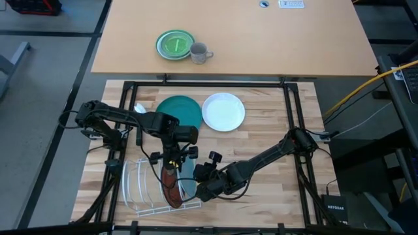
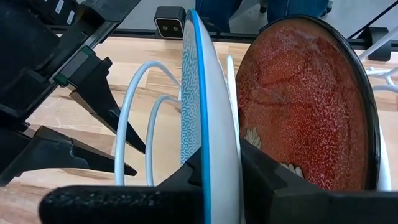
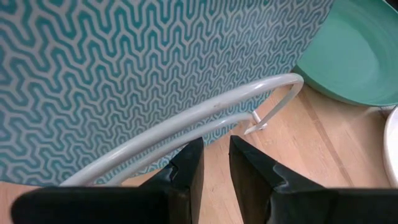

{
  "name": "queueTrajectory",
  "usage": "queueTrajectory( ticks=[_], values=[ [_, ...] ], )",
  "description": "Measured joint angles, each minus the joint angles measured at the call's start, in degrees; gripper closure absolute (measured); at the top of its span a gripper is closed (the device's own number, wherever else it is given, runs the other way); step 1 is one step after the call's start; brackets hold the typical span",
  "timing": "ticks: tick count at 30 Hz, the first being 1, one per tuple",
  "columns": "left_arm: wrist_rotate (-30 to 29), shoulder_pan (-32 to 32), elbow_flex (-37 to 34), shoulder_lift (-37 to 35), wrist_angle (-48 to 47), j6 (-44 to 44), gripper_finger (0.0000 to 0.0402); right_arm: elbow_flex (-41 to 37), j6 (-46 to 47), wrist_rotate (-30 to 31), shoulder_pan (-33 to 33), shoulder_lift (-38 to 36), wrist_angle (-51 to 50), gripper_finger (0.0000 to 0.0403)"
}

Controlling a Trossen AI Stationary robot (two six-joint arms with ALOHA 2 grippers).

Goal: Sort dishes
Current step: Put the light blue plate into the dish rack

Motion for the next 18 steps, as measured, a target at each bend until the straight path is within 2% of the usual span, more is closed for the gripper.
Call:
queueTrajectory(
  ticks=[7, 13, 18],
  values=[
    [0.0, 0.0, 0.0, 0.0, 0.0, 0.0, 0.0355, 0.0, 0.0, 0.0, 0.0, 0.0, 0.0, 0.0322],
    [0.1, 0.0, 0.0, 0.0, -0.4, -0.3, 0.0377, 0.0, -0.2, 0.2, 0.0, -0.1, -0.1, 0.0322],
    [0.2, 0.0, 0.0, 0.0, -0.4, -0.2, 0.0376, 0.0, -1.5, 0.2, 0.0, -0.1, -0.2, 0.0322]
  ],
)
